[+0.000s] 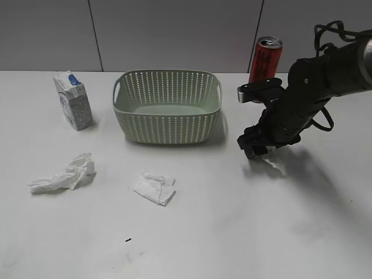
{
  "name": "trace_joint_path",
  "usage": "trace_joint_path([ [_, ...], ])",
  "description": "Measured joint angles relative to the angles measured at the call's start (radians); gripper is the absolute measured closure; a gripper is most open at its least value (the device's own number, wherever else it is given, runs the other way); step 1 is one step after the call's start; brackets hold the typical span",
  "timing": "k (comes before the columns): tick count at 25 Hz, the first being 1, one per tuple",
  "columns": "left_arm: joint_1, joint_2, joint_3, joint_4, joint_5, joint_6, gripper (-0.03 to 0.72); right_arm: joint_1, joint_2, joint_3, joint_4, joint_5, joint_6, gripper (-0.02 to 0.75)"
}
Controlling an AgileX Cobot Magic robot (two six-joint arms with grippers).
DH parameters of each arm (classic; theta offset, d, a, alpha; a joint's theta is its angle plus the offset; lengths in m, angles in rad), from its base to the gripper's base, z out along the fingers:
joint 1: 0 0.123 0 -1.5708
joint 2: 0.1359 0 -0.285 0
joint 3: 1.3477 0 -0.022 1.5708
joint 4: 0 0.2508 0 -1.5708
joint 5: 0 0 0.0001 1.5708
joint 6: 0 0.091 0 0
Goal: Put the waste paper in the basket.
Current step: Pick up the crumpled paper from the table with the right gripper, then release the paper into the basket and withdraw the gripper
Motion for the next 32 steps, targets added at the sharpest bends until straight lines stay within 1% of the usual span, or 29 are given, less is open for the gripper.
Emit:
trace_joint_path([
  [1,0.000,0.000,0.000,0.000,0.000,0.000,0.103,0.000,0.001,0.000,0.000,0.000,0.002,0.257],
  [3,0.000,0.000,0.000,0.000,0.000,0.000,0.103,0.000,0.001,-0.001,0.000,0.005,0.011,0.337],
  [5,0.000,0.000,0.000,0.000,0.000,0.000,0.106,0.000,0.001,-0.003,0.003,0.028,0.011,0.453],
  [7,0.000,0.000,0.000,0.000,0.000,0.000,0.109,0.000,-0.001,-0.004,0.007,0.055,0.011,0.598],
  [8,0.000,0.000,0.000,0.000,0.000,0.000,0.110,0.000,-0.004,-0.004,0.007,0.069,0.011,0.659],
  [9,0.000,0.000,0.000,0.001,0.000,0.000,0.111,0.000,-0.010,-0.004,0.007,0.085,0.011,0.687],
  [10,0.000,0.000,0.000,0.001,0.000,0.000,0.111,0.000,-0.017,-0.004,0.007,0.108,0.011,0.700],
  [14,0.000,0.000,0.000,0.002,0.001,0.000,0.115,0.000,-0.077,-0.003,0.008,0.182,-0.020,0.701],
  [21,0.000,0.000,0.000,0.003,0.001,0.000,0.116,0.000,-0.277,-0.035,0.050,0.186,-0.044,0.701],
  [24,0.000,0.000,0.000,0.003,0.001,0.000,0.118,0.002,-0.334,-0.086,0.147,0.146,-0.160,0.702],
  [27,0.000,0.000,0.000,0.003,0.002,0.000,0.118,0.023,-0.347,-0.155,0.290,0.111,-0.358,0.702],
  [29,0.000,0.000,0.000,0.003,0.002,0.000,0.118,0.052,-0.340,-0.189,0.334,0.066,-0.406,0.702],
  [32,0.000,0.000,0.000,0.003,0.002,0.000,0.118,0.106,-0.309,-0.212,0.357,-0.085,-0.435,0.702],
])
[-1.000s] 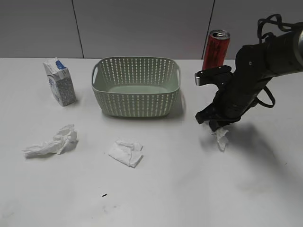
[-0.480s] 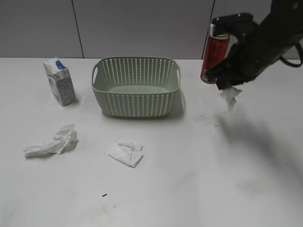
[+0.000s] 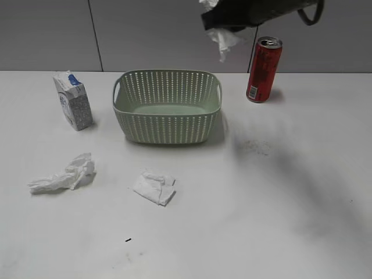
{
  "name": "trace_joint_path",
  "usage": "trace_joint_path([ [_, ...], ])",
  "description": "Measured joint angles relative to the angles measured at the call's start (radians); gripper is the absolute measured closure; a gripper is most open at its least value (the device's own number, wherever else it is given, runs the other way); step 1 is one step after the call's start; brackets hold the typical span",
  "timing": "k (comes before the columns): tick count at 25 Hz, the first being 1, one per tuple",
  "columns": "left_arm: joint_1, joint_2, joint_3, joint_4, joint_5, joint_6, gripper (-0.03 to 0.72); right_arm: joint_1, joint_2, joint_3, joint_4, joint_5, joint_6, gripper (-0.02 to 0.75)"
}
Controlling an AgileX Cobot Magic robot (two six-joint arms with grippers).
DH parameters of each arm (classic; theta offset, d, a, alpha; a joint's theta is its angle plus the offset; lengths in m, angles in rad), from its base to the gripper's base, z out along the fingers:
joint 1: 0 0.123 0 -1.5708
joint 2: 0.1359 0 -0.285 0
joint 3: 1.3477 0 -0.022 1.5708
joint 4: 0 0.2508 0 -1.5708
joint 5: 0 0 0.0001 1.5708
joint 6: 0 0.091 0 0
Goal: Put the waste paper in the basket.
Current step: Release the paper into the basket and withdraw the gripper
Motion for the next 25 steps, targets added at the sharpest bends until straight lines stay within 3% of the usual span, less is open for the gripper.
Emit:
trace_joint_path([
  [7,0.000,0.000,0.000,0.000,0.000,0.000,0.118,0.113,0.160,-0.006,0.004,-0.310,-0.008,0.705],
  [12,0.000,0.000,0.000,0.000,0.000,0.000,0.118,0.127,0.271,-0.006,0.001,-0.395,-0.008,0.668],
  [14,0.000,0.000,0.000,0.000,0.000,0.000,0.118,0.127,0.303,-0.006,0.001,-0.401,-0.008,0.591],
  [20,0.000,0.000,0.000,0.001,0.000,0.000,0.118,0.129,0.327,-0.006,0.001,-0.403,-0.010,0.232],
  [22,0.000,0.000,0.000,0.001,0.000,0.000,0.121,0.129,0.327,-0.006,0.001,-0.399,-0.010,0.167],
  [25,0.000,0.000,0.000,0.002,0.000,0.000,0.121,0.129,0.324,-0.006,0.001,-0.356,-0.010,0.138],
])
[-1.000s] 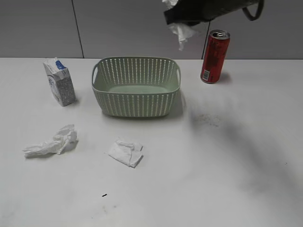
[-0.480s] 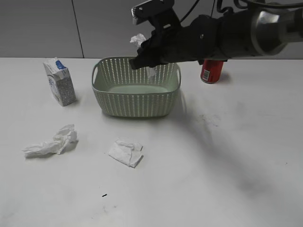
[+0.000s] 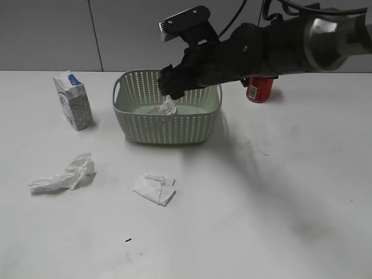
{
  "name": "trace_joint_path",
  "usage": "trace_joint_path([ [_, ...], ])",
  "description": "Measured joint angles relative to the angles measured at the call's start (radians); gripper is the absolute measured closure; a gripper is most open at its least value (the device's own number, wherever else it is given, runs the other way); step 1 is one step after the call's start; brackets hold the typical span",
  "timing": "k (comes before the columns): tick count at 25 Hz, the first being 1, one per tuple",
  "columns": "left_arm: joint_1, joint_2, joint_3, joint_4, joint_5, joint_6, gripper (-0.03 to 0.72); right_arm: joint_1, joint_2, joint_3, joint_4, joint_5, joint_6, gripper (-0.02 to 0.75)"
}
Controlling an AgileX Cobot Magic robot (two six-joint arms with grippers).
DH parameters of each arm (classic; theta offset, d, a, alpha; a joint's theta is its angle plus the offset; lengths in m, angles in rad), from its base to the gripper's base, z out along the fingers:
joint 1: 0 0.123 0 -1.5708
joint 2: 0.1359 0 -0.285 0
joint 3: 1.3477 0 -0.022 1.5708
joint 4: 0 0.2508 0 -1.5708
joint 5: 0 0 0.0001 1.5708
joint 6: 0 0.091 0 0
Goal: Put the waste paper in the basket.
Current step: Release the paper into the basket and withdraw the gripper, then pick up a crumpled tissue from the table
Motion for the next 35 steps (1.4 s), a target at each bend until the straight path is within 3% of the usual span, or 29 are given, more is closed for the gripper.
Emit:
trace_joint_path([
  [8,0.000,0.000,0.000,0.001,0.000,0.000,0.121,-0.001,-0.113,-0.007,0.014,0.272,0.100,0.146],
  [12,0.000,0.000,0.000,0.002,0.000,0.000,0.121,-0.017,-0.166,-0.057,0.011,0.562,0.157,0.156],
  [17,0.000,0.000,0.000,0.002,0.000,0.000,0.121,-0.087,-0.168,-0.136,-0.098,0.943,0.244,0.158],
  [22,0.000,0.062,0.000,0.003,-0.001,0.000,0.121,-0.217,-0.168,-0.160,-0.181,1.157,0.277,0.159],
  [29,0.000,0.308,-0.045,0.004,-0.002,0.015,0.121,-0.402,-0.199,-0.159,-0.207,1.214,0.289,0.162],
  [35,-0.028,0.571,-0.138,0.006,-0.029,0.053,0.121,-0.463,-0.307,-0.056,-0.215,1.214,0.308,0.164],
])
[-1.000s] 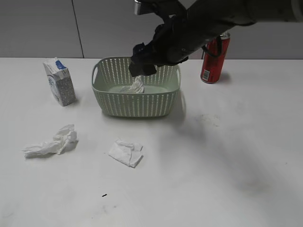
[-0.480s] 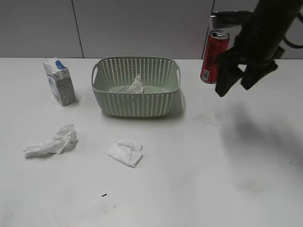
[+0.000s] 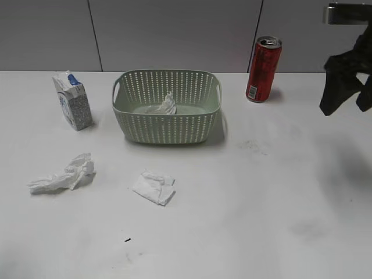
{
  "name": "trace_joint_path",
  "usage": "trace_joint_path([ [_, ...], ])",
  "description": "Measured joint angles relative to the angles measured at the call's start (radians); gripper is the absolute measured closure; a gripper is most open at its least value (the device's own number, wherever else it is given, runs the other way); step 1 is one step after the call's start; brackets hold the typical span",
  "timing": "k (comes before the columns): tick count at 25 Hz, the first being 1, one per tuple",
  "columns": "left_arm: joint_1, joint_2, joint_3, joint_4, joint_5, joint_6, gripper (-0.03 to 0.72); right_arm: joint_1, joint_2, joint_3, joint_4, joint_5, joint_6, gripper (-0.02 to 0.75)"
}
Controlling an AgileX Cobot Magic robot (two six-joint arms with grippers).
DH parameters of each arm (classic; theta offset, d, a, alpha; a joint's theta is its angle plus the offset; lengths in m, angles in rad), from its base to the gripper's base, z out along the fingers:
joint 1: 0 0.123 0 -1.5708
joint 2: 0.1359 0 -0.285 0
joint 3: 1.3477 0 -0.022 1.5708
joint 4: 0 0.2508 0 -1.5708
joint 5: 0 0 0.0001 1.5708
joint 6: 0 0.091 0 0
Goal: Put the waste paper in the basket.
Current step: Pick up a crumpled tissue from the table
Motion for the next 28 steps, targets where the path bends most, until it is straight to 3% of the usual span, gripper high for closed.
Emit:
trace_joint_path([
  [7,-0.088,0.290,-0.087,-0.001,-0.052,0.062,0.121,-0.002,-0.247,0.279,-0.001,-0.084,0.015,0.164],
  [14,-0.099,0.603,-0.181,-0.042,-0.062,0.102,0.121,-0.002,-0.543,0.571,-0.034,-0.205,0.017,0.165],
  [17,-0.109,0.719,-0.236,-0.043,-0.068,0.111,0.121,-0.002,-0.675,0.666,-0.040,-0.242,0.017,0.165],
  [23,-0.201,0.932,-0.324,-0.002,-0.120,0.115,0.121,-0.002,-0.931,0.838,-0.072,-0.296,0.017,0.165],
  [28,-0.216,1.102,-0.374,0.028,-0.150,0.117,0.121,-0.002,-1.145,0.956,-0.094,-0.292,0.024,0.165],
])
